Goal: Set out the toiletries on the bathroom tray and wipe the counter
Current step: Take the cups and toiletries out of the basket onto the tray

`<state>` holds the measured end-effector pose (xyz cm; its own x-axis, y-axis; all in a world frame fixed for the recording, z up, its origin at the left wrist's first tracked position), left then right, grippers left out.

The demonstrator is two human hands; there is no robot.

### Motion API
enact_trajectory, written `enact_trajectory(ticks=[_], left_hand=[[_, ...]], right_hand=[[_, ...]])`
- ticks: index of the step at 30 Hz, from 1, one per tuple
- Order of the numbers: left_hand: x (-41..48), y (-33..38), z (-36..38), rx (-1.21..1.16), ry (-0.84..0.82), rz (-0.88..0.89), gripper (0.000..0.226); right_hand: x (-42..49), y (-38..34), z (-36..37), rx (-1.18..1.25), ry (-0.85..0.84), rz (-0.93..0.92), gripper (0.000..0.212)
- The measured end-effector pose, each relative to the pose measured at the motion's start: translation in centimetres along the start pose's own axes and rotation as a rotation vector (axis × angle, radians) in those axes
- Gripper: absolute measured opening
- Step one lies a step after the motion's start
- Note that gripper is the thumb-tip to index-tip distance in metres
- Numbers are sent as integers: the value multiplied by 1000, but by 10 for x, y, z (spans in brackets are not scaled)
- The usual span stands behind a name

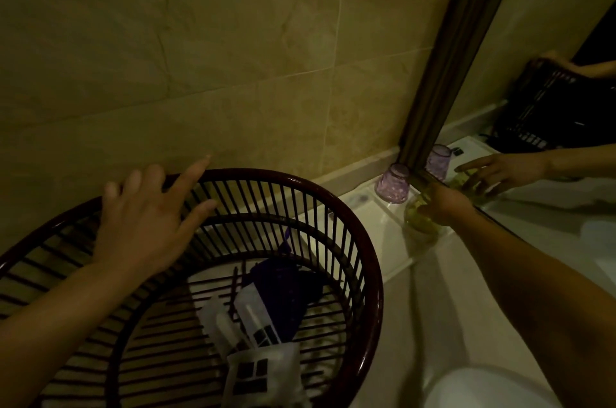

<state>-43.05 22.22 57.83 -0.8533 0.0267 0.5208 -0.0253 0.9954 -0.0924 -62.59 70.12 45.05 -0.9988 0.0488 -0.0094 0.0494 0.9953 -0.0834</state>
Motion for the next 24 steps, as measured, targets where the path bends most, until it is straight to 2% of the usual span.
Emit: enact_trajectory(ticks=[3,5,9,13,16,20,24], left_hand=[[0,0,0,-6,3,2,65],[1,0,0,-5,3,3,65],[1,2,0,-15,3,7,65],[1,2,-3,-43,-24,-4,61],[0,0,-3,-69,-49,1,64],[1,0,-2,-68,-60,4,65],[0,-3,0,-83,-62,8,64]], right_hand=[[-2,1,-1,42,16,-2,58],[-7,-1,-9,5,88,16,65],[-21,-30,-51,19,296,-35,53],[-53,-86,-104,109,341,-157,31],[-99,-137,-152,221,399,-255,40],[-164,-201,-211,300,440,-426,36],[-215,-264,-225,274,333,-633,32]])
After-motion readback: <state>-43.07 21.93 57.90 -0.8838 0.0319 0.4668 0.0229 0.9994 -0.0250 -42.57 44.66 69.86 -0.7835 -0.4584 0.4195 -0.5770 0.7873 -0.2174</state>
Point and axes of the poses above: each hand's wrist, its own x-axis towards the middle knuckle, its own z-axis out of the palm, y = z × x, the point moved 7 cm from there along x, towards the middle knuckle, and after that the axes turned 6 degrees about y, right-handed, at the moved point
